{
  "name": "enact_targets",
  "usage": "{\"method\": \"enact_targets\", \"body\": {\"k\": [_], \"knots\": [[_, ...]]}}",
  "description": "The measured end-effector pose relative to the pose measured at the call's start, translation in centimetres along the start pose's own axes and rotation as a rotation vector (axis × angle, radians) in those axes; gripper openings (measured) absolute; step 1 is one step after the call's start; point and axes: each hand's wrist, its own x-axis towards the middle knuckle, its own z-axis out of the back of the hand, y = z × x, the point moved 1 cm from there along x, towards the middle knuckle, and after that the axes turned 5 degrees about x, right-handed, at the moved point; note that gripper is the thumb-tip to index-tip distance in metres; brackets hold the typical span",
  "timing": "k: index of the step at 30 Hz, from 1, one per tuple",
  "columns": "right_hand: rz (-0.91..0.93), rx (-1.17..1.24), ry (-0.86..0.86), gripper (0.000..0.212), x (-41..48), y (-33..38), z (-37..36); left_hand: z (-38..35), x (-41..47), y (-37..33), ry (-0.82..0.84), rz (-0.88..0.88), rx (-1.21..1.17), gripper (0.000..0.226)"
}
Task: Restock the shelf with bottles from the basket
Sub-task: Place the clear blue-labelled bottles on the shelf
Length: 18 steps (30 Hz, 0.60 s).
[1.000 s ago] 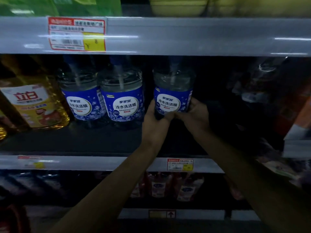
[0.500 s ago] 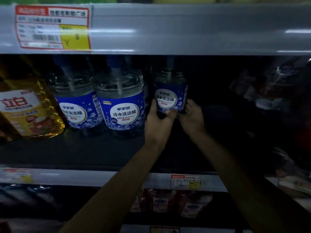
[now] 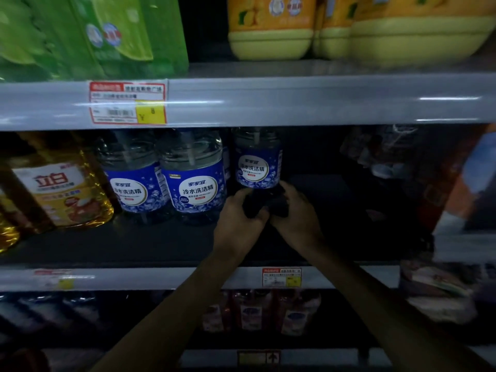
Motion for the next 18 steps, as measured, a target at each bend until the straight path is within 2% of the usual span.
{"method": "enact_targets", "body": {"k": [8,12,18], "knots": [[0.017,-0.411,0.169,0.087,-4.4,2.6,3.0,4.0,-4.8,-1.3,0.106,-0.113,0.203,0.074],[0.118,-0.491,0.222,0.087,-7.2,5.8,4.0,7.1,-7.9,-2.2,0.104,-0.189,0.393,0.068],[0.257,-0.544,0.348,0.089,-11.9,11.5,3.7,13.6,-12.8,-1.4,0.051,-0.288,0.726,0.078]]}}
